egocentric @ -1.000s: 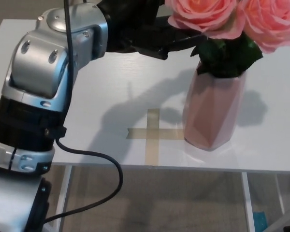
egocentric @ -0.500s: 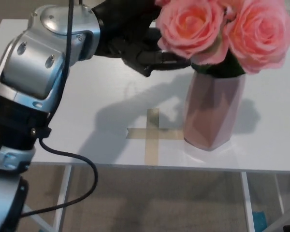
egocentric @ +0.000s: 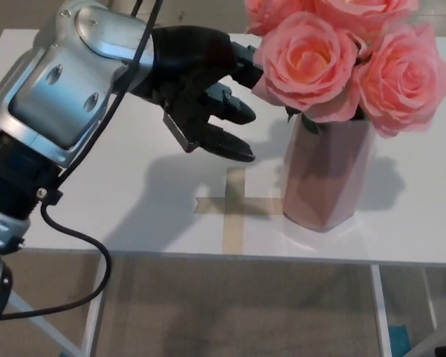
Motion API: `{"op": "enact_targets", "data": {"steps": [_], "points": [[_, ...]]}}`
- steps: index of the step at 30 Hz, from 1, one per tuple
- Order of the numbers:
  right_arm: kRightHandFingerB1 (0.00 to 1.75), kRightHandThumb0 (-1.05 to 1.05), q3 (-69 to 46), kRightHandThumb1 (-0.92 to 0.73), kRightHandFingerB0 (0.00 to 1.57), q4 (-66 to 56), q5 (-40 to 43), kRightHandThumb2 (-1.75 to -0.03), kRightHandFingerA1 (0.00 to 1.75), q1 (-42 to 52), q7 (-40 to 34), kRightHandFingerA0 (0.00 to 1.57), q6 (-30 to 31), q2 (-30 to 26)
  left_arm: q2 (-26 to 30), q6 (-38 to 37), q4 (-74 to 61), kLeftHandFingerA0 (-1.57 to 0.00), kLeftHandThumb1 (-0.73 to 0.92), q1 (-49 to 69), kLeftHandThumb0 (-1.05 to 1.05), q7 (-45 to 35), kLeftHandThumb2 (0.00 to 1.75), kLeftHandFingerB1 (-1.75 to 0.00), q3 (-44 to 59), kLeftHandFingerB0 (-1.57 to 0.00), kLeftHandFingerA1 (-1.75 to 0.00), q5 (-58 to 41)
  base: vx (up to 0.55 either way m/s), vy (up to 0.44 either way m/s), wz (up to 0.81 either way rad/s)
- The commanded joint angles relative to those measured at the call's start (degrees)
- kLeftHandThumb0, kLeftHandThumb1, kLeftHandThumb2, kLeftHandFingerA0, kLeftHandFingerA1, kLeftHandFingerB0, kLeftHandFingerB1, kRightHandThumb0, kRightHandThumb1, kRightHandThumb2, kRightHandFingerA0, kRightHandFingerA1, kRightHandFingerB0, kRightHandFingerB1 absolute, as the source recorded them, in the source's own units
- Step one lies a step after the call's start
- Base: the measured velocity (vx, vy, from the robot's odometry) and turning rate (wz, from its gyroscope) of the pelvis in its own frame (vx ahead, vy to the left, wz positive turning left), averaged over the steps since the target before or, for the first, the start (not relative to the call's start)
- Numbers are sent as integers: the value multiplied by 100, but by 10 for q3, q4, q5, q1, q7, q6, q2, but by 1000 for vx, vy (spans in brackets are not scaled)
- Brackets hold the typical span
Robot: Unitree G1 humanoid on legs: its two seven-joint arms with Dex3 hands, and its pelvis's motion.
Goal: Use the left hand to pick up the rose and then lift and insert it into the pink vase.
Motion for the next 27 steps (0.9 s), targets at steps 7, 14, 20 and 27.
{"op": "enact_targets", "data": {"steps": [7, 14, 20, 27], "points": [[41, -27, -3, -63, 61, 3, 6, -58, 44, 3, 4, 71, 6, -1, 6, -3, -7, 0, 36, 11, -83, -30, 60, -2, 12, 0, -7, 35, 0, 0, 0], [41, -27, -5, -62, 61, 2, 8, -58, 44, 5, 4, 71, 5, 3, 22, -2, -23, 0, 37, 61, -83, -25, 60, -2, 36, 0, -6, 41, 0, 0, 0], [41, -27, -1, -62, 61, 2, 3, -58, 44, 15, -6, 72, -2, 3, 39, -155, -158, 0, 32, 356, -57, 103, 78, -18, 226, 0, -23, 4, 0, 0, -1], [41, -27, 5, -62, 61, 5, -6, -58, 44, 22, -15, 72, -4, 1, 6, -182, -330, -9, 40, 567, -57, 102, 54, -24, 370, -11, -28, -30, 0, 0, 0]]}}
